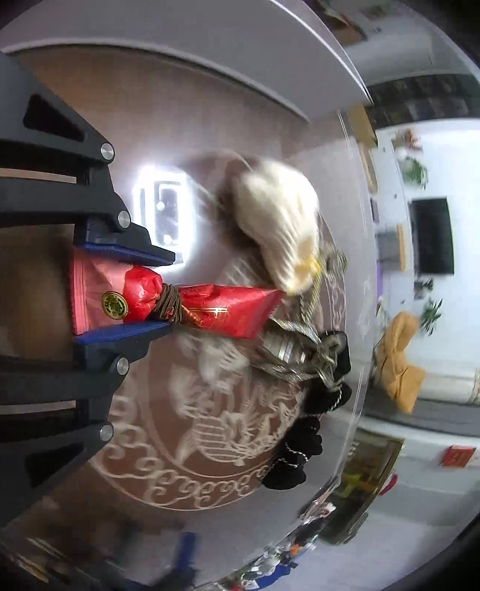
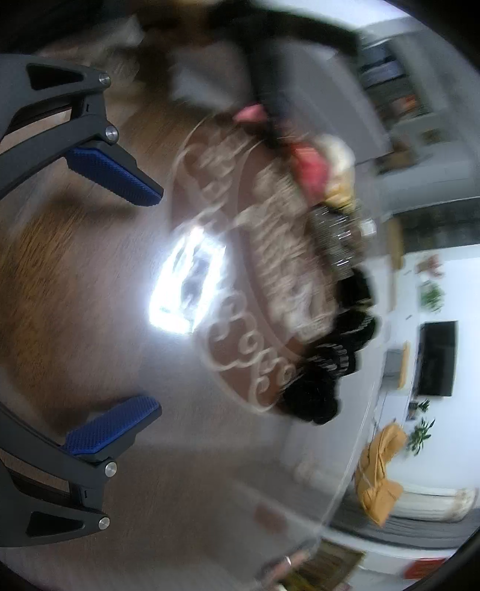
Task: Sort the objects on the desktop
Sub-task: 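Grasp the red candy packet with the left tool while the right tool grasps a black velvet pouch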
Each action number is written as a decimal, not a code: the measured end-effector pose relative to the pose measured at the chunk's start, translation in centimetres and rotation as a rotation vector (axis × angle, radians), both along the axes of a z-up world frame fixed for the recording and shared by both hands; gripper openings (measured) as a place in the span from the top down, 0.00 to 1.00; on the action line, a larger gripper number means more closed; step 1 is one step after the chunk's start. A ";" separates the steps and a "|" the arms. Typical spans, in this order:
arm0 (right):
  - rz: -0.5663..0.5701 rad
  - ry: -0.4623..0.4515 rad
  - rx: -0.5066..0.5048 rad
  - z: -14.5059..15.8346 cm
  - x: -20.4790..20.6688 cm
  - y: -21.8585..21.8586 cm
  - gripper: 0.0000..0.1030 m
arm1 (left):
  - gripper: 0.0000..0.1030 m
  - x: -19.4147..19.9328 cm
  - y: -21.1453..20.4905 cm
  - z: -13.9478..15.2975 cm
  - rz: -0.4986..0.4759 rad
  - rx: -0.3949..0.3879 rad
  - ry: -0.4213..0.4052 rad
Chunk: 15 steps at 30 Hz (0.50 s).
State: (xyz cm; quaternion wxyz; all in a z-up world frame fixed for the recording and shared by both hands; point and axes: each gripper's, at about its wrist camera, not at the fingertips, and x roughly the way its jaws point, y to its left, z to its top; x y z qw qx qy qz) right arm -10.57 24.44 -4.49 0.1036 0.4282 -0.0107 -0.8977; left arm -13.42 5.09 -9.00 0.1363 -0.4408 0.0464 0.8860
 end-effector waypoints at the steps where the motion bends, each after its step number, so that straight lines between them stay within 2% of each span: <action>1: -0.016 0.046 -0.020 1.0 -0.5 0.9 0.00 | 0.71 0.8 -0.6 0.0 0.004 -0.001 0.002; 3: -0.037 0.158 0.048 3.6 -2.6 2.1 0.00 | 0.71 1.8 -1.1 0.0 0.006 -0.003 0.003; 4: -0.009 0.200 0.087 4.8 -4.4 2.3 0.00 | 0.71 2.2 -1.2 0.0 0.006 -0.002 0.003; 5: 0.039 0.192 0.112 5.3 -6.4 2.2 0.00 | 0.71 2.4 -1.3 0.0 0.008 -0.002 0.003; 7: 0.156 0.071 0.172 4.7 -11.3 1.6 0.00 | 0.71 2.5 -1.3 0.0 0.011 -0.006 0.004; 8: 0.189 0.018 0.208 3.9 -13.4 1.3 0.00 | 0.71 2.6 -1.4 -0.1 0.011 -0.010 0.005; 10: 0.213 -0.046 0.219 2.7 -15.5 1.2 0.03 | 0.71 2.7 -1.2 -0.1 0.012 -0.013 0.008; 11: 0.224 -0.085 0.200 1.9 -16.1 1.1 0.17 | 0.71 2.7 -1.2 -0.1 0.011 -0.012 0.008; 12: 0.228 -0.137 0.182 1.0 -16.5 1.0 0.37 | 0.71 2.7 -1.3 -0.2 0.011 -0.008 0.008; 13: 0.205 -0.159 0.186 0.4 -16.5 0.9 0.51 | 0.71 2.8 -1.5 -0.2 0.011 -0.002 0.007; 14: 0.180 -0.130 0.167 0.7 -16.0 1.0 0.61 | 0.71 2.7 -1.5 -0.2 0.011 0.002 0.007; 15: 0.165 -0.129 0.091 1.0 -15.3 1.1 0.69 | 0.71 2.7 -1.4 -0.2 0.012 0.007 0.006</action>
